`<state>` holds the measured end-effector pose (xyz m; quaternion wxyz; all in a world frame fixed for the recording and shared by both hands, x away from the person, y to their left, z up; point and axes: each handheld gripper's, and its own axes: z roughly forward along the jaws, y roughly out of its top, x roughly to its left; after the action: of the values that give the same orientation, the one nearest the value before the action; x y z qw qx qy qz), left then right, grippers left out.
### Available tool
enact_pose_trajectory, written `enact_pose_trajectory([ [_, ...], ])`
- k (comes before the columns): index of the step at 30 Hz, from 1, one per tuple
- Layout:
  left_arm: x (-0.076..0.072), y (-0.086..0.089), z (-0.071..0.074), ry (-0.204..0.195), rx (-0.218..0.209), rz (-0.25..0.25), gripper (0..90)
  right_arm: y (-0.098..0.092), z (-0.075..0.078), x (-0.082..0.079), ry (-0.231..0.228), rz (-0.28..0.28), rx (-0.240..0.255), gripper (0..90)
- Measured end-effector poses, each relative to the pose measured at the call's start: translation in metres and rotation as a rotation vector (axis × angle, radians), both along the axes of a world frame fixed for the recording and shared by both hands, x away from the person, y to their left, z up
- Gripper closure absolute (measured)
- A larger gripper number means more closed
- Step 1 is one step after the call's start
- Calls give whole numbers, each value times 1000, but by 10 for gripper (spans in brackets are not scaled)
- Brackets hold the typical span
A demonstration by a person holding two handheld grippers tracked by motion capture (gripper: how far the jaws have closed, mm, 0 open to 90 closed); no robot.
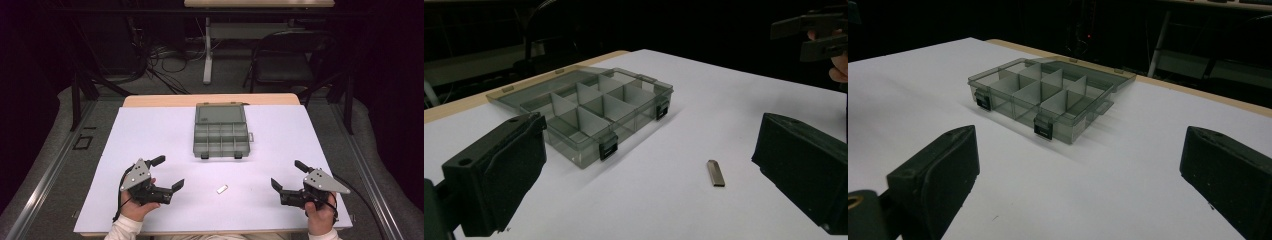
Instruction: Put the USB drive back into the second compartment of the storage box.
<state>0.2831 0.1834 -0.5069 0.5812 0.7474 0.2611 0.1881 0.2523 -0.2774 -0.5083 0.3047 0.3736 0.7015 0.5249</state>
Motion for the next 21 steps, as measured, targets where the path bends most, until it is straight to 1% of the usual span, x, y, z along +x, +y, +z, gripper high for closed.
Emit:
enact_pose_trajectory([
  [2,0,-1,0,4,-1,-4,1,0,0,0,5,-1,2,24],
  [3,-1,-1,0,7,5,-4,1,0,0,1,8,0,7,24],
  [7,-2,-3,0,12,8,-5,1,0,-1,1,6,-4,7,23],
  [8,-2,-5,0,25,9,-7,1,1,-2,2,10,-7,2,23],
  [10,-2,-6,0,27,8,-7,1,1,-2,3,16,-6,-2,23],
  [11,-2,-7,0,35,22,-7,1,2,-2,3,20,-6,-2,23],
  [14,-3,-9,0,48,24,-8,2,3,-2,4,18,-2,-6,23],
  [15,-3,-11,-1,57,26,-6,5,4,-3,5,24,-3,5,23],
  [16,-3,-11,-1,57,26,-6,8,5,-3,7,20,4,-5,23],
  [18,-3,-12,-1,64,22,-8,14,6,-3,7,26,5,-4,23],
  [19,-3,-15,-1,76,24,-9,21,7,-4,8,34,11,-9,24],
  [21,-3,-16,0,80,29,-10,34,8,-4,8,30,14,-11,24],
])
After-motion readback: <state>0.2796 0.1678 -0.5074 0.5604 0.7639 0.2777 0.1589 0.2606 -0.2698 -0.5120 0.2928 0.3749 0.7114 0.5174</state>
